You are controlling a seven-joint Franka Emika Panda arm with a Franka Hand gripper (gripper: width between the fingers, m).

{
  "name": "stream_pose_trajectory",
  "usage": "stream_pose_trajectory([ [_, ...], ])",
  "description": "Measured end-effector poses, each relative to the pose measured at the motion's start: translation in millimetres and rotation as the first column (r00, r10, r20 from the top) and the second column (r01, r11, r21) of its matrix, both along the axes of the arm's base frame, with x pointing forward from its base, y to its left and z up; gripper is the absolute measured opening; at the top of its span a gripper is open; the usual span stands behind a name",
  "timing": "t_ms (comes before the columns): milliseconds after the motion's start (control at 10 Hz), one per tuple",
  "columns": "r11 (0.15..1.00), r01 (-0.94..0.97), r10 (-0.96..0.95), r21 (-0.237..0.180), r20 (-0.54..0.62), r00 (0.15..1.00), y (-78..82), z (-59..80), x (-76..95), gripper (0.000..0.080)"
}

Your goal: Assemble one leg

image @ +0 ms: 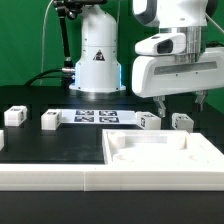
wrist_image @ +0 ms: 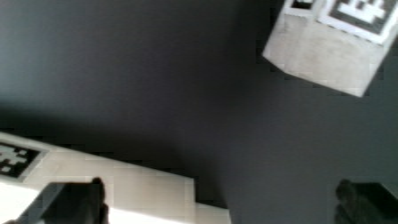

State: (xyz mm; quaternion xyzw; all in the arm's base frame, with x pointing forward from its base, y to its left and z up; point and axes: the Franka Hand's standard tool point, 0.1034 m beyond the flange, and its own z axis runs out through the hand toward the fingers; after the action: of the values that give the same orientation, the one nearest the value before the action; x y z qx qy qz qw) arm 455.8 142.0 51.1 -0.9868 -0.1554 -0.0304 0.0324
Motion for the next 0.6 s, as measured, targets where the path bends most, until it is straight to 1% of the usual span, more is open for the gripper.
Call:
stream_pose_trajectory([
  [100,0.999,0.038,-0.038,0.004,-0.005,0.999,1.7,-0.3,-1.0,0.0649],
  [200,0.978,0.205,-0.205,0.021,-0.017,0.979,12.8,-2.9,-9.6,0.0649],
  [300,0.965,0.262,-0.261,0.022,-0.029,0.965,22.6,-4.7,-16.7,0.0649],
  [400,0.974,0.225,-0.225,0.018,-0.030,0.974,22.4,-4.6,-16.5,0.0649],
  [500,0.974,0.226,-0.226,0.008,-0.050,0.973,20.5,-4.8,-16.6,0.0649],
  [600,0.974,0.226,-0.225,0.006,-0.053,0.973,22.1,-4.7,-16.8,0.0649],
])
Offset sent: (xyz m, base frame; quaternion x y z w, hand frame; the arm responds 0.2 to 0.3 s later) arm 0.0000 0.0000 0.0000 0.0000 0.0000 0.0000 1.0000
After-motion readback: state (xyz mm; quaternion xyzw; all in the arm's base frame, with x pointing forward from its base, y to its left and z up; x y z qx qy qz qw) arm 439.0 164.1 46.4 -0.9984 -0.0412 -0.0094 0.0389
